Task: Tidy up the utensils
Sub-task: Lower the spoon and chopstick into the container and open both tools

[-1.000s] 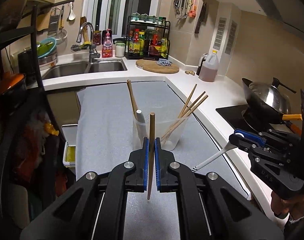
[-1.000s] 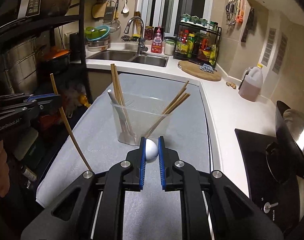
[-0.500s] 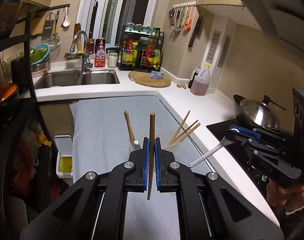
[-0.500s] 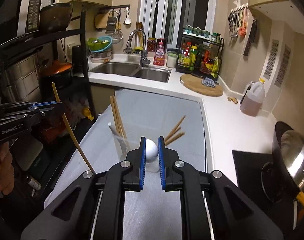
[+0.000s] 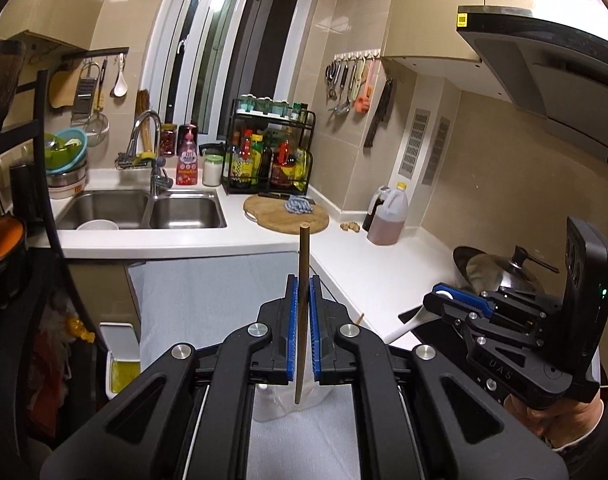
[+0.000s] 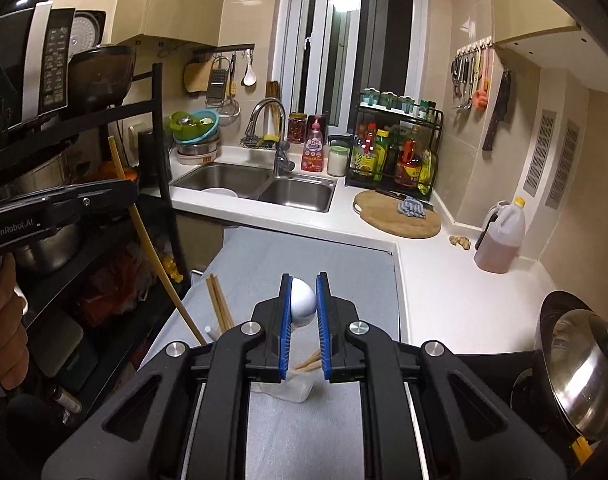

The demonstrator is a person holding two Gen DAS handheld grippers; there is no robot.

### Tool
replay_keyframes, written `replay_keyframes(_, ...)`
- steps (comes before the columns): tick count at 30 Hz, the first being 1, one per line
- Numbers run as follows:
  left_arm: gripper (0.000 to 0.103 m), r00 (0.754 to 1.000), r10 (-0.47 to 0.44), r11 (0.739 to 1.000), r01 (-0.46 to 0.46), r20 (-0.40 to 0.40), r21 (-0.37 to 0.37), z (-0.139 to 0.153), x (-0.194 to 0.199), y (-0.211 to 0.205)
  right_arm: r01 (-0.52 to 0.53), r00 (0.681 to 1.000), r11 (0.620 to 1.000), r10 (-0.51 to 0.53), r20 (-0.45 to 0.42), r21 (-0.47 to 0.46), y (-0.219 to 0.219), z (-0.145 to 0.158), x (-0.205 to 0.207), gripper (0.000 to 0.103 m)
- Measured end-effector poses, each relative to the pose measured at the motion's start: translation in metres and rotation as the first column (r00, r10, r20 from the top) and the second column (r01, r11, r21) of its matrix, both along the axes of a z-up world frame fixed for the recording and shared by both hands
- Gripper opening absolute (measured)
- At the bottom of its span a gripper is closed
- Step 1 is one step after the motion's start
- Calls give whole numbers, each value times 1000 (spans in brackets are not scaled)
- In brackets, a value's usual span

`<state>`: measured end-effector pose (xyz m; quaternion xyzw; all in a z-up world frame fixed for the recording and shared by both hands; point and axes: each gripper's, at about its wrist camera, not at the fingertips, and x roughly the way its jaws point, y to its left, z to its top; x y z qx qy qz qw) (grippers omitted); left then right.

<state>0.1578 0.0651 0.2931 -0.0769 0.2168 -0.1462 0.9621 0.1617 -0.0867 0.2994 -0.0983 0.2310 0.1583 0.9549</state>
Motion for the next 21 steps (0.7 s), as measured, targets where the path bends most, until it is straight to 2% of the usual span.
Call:
replay_keyframes(6,6,1000,13,1000,-13,13,24,-6,25,-9,13,1000,1000,-12,-21,7,-1,-11,26,12)
replay_keyframes(13,6,999,10,998,-7,-44,68,-38,52,-20,23,998,1000,-22,-62,18,-4,-36,47,12)
replay_keyframes(21,6,989,-7,994,23,-146,108,-77,80,-31,1,993,1000,-4,-114,-22,11,-75,66,12)
